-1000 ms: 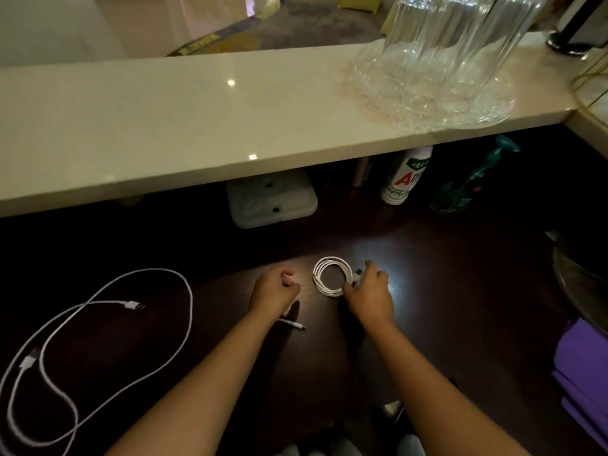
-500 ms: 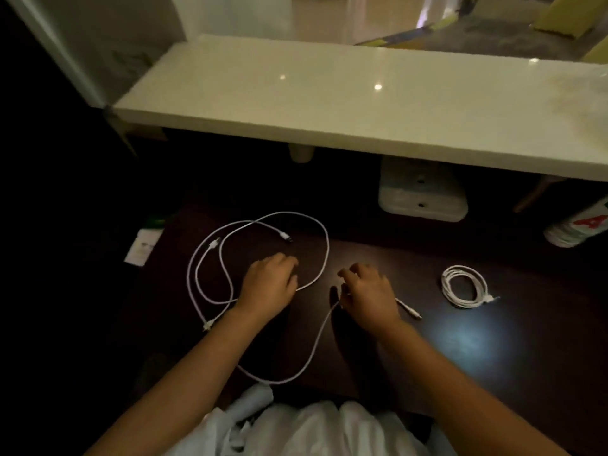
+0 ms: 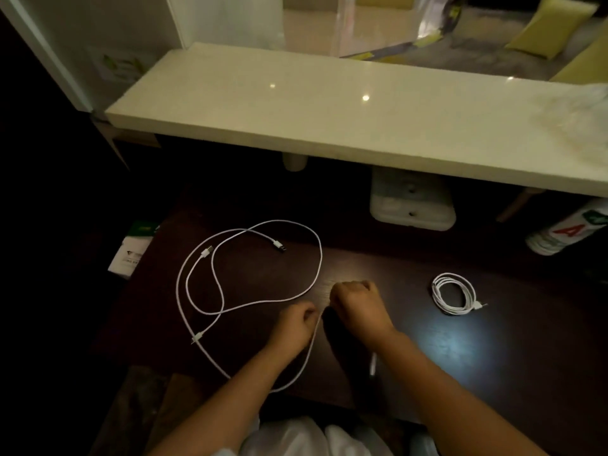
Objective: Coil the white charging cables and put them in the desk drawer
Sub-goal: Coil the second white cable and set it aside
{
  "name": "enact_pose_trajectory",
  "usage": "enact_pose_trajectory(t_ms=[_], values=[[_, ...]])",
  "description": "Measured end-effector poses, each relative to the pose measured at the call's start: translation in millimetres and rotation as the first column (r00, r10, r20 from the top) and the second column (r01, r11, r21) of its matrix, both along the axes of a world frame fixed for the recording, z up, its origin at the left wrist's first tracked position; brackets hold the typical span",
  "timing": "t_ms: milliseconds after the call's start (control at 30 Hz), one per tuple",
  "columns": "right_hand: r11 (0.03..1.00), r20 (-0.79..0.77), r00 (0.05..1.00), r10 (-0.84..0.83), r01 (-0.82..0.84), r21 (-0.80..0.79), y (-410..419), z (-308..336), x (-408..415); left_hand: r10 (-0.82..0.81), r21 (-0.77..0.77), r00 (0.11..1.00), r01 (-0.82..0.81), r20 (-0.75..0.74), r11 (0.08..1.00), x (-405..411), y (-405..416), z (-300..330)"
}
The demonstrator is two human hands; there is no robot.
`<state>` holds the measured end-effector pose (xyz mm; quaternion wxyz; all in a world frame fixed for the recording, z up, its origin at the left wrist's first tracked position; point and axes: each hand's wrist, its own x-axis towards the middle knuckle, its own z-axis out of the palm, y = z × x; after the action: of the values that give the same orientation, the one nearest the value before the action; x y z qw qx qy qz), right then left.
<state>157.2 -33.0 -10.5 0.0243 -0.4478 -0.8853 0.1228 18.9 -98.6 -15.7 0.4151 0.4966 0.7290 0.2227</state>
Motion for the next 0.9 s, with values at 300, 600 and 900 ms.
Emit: enact_pose_trajectory(t_ms=[300,600,900], values=[[0.958,-0.558,0.779,-0.285,0.240,-0.155,37.2,59.4,-5.2,0.085,-0.108,0.897,-0.042,0.433,0.993,-24.4,42.5,72.5],[0.908,-0.613,0.673,-0.414,0.264,-0.325,50.2,85.8,0.3,0.153,-0.066,0.141,-0.485,0.978,0.872,-71.7,77.0,146.5],[1.000,0.126,0.992,-0.016,0.017,-0.005,23.8,139.3,-48.8,-0.012,0.297,0.639,-0.340,0.769,0.892,-66.1,73.2,162.0]])
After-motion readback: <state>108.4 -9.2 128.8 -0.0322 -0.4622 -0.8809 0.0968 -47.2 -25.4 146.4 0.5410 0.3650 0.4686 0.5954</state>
